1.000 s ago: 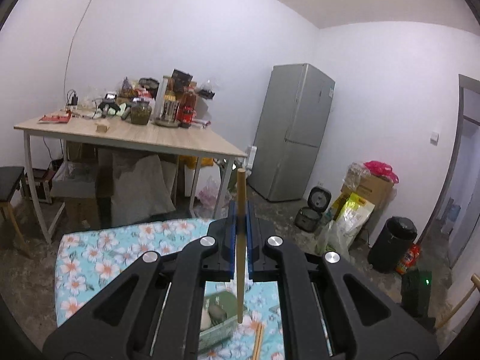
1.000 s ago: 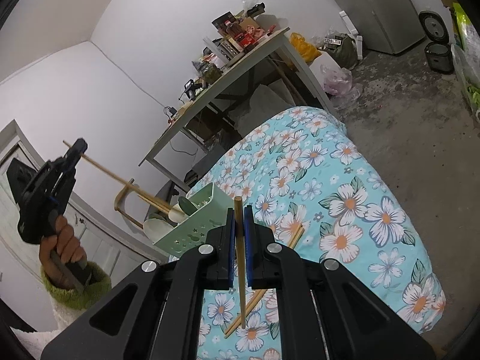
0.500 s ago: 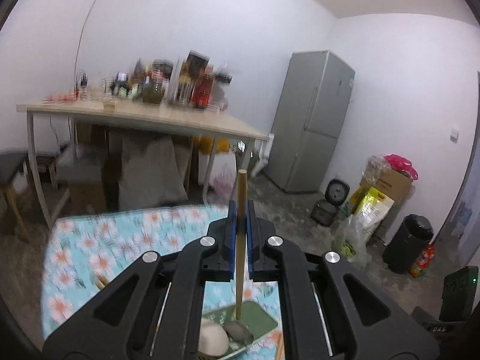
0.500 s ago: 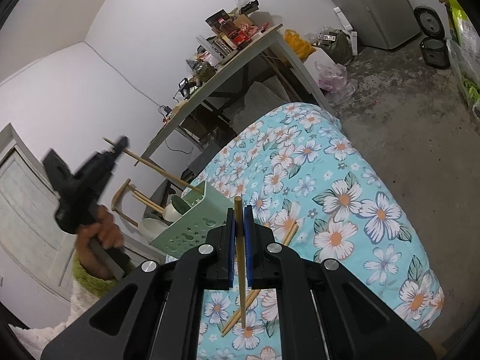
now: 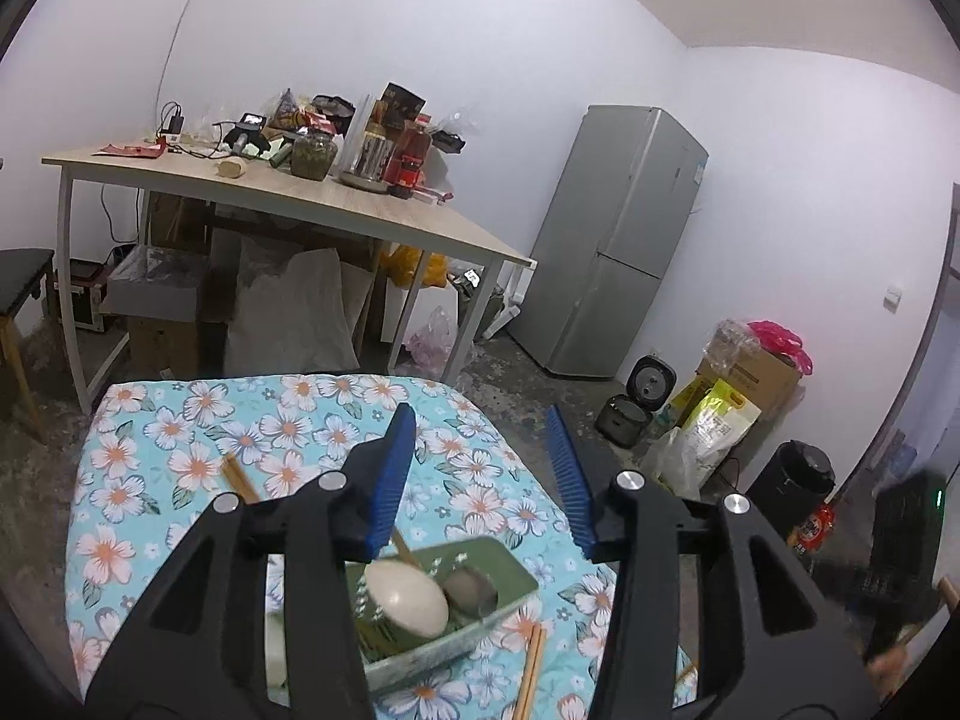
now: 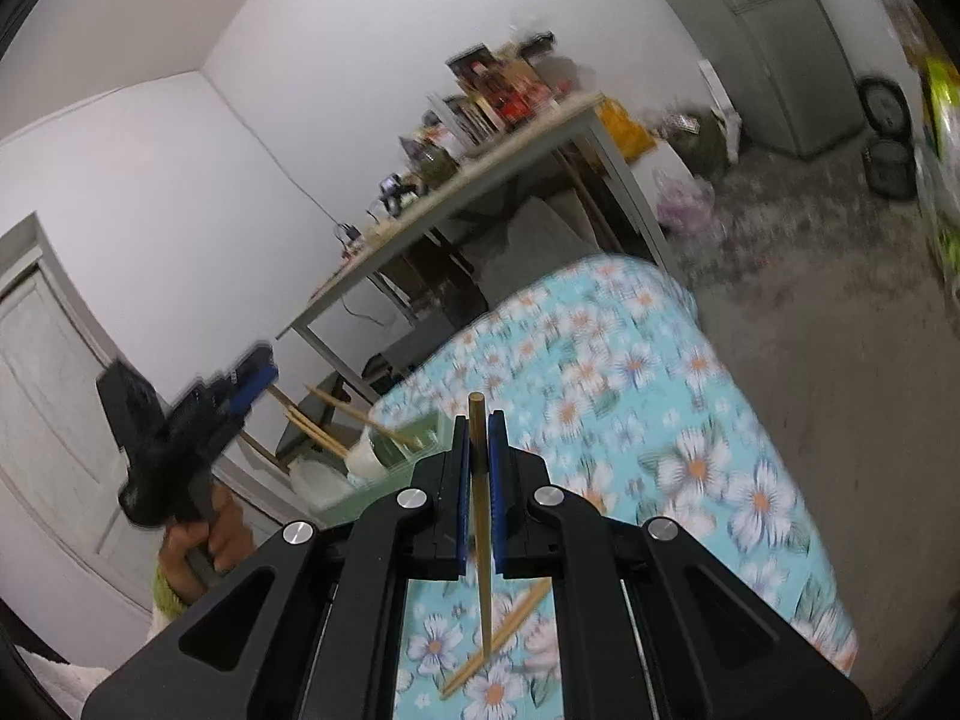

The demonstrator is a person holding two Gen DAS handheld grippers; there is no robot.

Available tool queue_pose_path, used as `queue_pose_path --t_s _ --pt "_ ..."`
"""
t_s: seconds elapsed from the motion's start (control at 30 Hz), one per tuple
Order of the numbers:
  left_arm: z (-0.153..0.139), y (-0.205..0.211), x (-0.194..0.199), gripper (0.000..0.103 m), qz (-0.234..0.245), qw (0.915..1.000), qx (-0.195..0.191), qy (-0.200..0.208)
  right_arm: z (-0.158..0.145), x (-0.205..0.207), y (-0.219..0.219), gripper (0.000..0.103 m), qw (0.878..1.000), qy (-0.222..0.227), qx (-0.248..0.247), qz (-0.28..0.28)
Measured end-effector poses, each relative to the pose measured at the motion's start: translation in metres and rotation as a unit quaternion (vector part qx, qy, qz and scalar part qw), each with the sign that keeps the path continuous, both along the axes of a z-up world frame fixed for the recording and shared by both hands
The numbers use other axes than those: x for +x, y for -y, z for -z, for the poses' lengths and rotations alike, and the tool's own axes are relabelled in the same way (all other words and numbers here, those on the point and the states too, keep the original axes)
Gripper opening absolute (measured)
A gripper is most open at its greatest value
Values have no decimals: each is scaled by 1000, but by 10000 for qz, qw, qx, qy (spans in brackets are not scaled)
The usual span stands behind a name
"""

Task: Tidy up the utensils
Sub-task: 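Lower the chopsticks into the green holder and open both tools, then move both tools down to the last loose wooden chopsticks on the cloth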

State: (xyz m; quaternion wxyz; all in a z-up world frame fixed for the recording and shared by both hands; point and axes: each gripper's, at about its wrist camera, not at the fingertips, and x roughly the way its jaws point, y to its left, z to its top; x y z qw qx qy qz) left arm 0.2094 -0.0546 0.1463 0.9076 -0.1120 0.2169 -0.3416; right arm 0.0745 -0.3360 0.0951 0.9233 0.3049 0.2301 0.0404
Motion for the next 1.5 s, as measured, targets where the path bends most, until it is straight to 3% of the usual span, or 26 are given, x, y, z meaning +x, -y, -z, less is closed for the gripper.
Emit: queue_pose_path --t_s 0.2,0.4,0.6,0.8,1.13,1.33,1.37,1.4,1.43,1.47,1.5 --pt "14 -28 -30 47 -77 10000 -16 -53 -57 7 -1 6 9965 655 -512 41" --pt "49 -41 -62 51 -97 9990 412 -127 -104 23 -12 6 9883 1237 -891 22" --pt "105 -35 -84 51 69 9936 918 -648 -124 58 -30 6 9834 1457 -1079 -115" --pt "131 -38 -92 51 164 9904 996 -945 -125 88 -40 6 9829 1451 -1119 -175" --pt "136 -41 -95 51 167 9900 1001 -985 -96 130 -63 6 9843 1173 -1295 -267" --pt "137 -43 -91 51 144 9893 973 -1075 -54 156 -75 8 9891 508 -1251 -581" --pt "138 -43 -91 51 139 9892 973 -1084 -47 160 -76 15 9896 317 -1239 -664" --pt "138 -43 -91 51 138 9891 972 -1096 -41 164 -76 34 9897 113 -1236 -718" --pt "139 -43 -90 51 140 9890 975 -1104 -37 162 -74 44 9900 53 -1217 -707" --pt "139 -43 -89 51 141 9888 979 -1118 -36 160 -72 52 9907 60 -1176 -680" --pt "140 -43 -89 51 146 9887 980 -1128 -35 156 -69 52 9913 110 -1140 -654"
